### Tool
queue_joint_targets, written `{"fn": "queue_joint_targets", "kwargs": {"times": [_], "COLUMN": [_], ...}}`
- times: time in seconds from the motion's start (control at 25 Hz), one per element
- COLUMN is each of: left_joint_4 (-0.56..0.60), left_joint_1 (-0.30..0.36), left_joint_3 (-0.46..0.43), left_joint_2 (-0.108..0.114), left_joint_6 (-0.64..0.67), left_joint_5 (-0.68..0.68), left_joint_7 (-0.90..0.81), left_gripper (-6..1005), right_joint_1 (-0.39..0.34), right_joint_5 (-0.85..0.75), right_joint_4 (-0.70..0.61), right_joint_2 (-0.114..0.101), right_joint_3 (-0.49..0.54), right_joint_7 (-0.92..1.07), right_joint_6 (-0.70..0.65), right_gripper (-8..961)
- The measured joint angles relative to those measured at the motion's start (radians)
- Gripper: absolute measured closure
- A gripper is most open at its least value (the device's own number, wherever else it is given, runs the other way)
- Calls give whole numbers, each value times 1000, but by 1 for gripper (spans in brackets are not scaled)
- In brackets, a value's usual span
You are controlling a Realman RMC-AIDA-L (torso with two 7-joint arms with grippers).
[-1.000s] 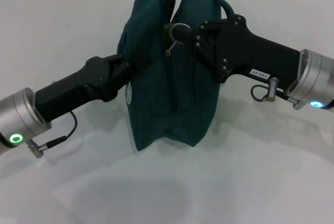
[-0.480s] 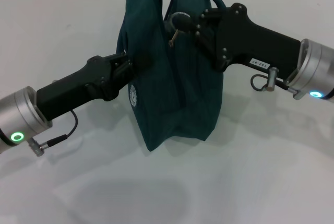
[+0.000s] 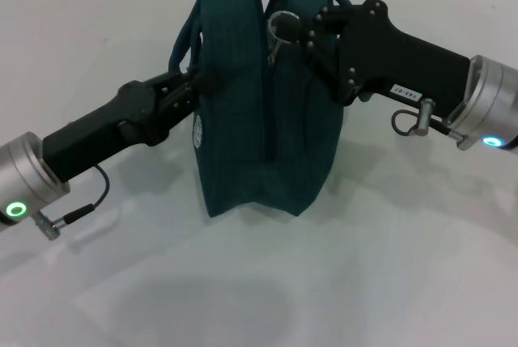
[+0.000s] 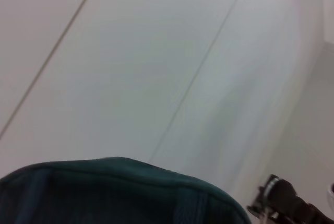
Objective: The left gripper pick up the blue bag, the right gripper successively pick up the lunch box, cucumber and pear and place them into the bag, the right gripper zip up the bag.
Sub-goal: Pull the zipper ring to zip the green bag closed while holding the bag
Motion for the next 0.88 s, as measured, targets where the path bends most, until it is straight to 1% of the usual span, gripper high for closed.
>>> {"fn": "queue_joint_targets", "kwargs": {"times": [0.16, 0.32, 0.56, 0.68, 0.8, 0.88], "left_joint_4": [-30, -26, -20, -17, -9, 4], "left_joint_1": [-5, 6, 46, 68, 94, 107], "left_joint_3": [-32, -34, -37, -67, -119, -125], "left_joint_2": [2, 3, 14, 14, 13, 11], "left_joint_6": [-2, 2, 10, 21, 40, 47], "left_joint_5": [1, 4, -2, -9, -9, -9], "left_joint_7": [-3, -3, -3, 2, 7, 7], "left_gripper": [779, 724, 483, 477, 471, 467], "right_joint_1": [2, 12, 51, 72, 99, 105], "right_joint_5": [0, -11, -22, -21, -18, -17], "right_joint_4": [1, 2, -3, -6, -8, -9], "right_joint_2": [2, 5, 11, 12, 12, 12], "right_joint_3": [-6, -12, -28, -30, -34, -33], "right_joint_7": [0, 0, 0, -1, -7, -10], "right_joint_6": [0, 2, 25, 55, 74, 82], "right_gripper": [947, 947, 947, 947, 947, 947]}}
